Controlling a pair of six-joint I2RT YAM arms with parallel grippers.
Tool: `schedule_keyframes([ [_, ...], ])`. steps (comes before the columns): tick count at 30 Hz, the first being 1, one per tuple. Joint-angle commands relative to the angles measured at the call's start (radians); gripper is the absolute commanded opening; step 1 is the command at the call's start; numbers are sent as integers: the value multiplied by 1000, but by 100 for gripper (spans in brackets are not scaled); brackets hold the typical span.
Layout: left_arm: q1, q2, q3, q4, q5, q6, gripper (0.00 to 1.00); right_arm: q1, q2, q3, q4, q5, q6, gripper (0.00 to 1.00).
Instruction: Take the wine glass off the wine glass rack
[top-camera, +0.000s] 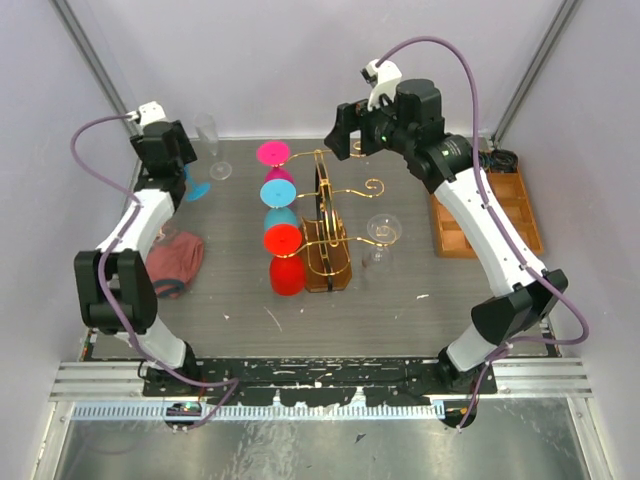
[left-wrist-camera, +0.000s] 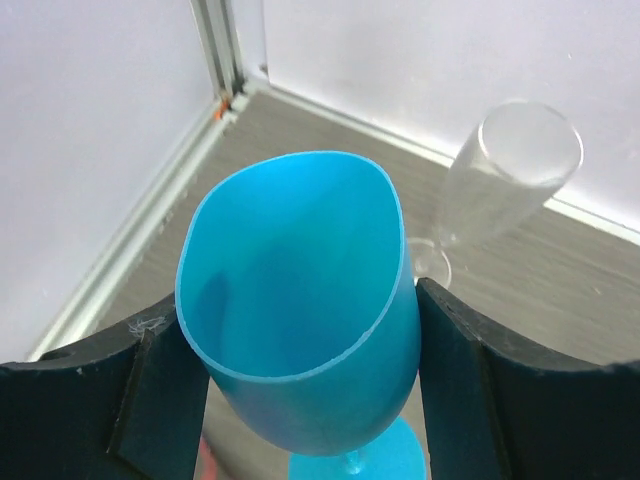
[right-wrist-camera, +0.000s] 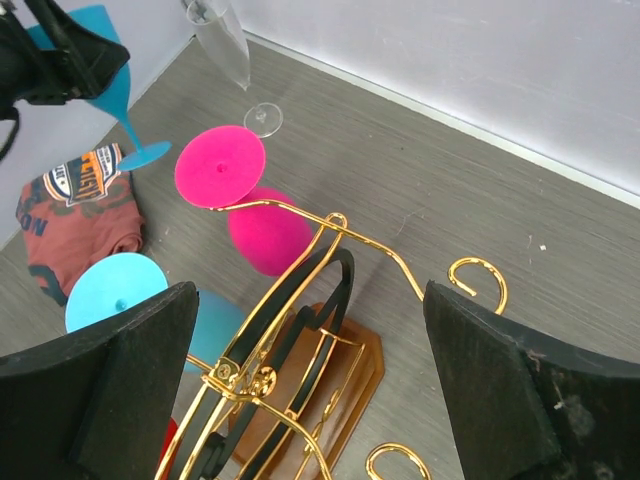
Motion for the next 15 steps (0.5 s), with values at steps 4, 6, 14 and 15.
schedule_keyframes([
  [4,-83,189,-30,531,-342,252,72,-20,22,18,72,7,20,100],
  [6,-93,244,-29,608,-406,299,72,-24,27,9,83,9,20,100],
  [14,-135,373,-115,961,-515,431,76,-32,54,-7,109,14,29,100],
  [15,-137,377,-122,972,-514,426,76,-32,56,-8,110,11,29,100],
])
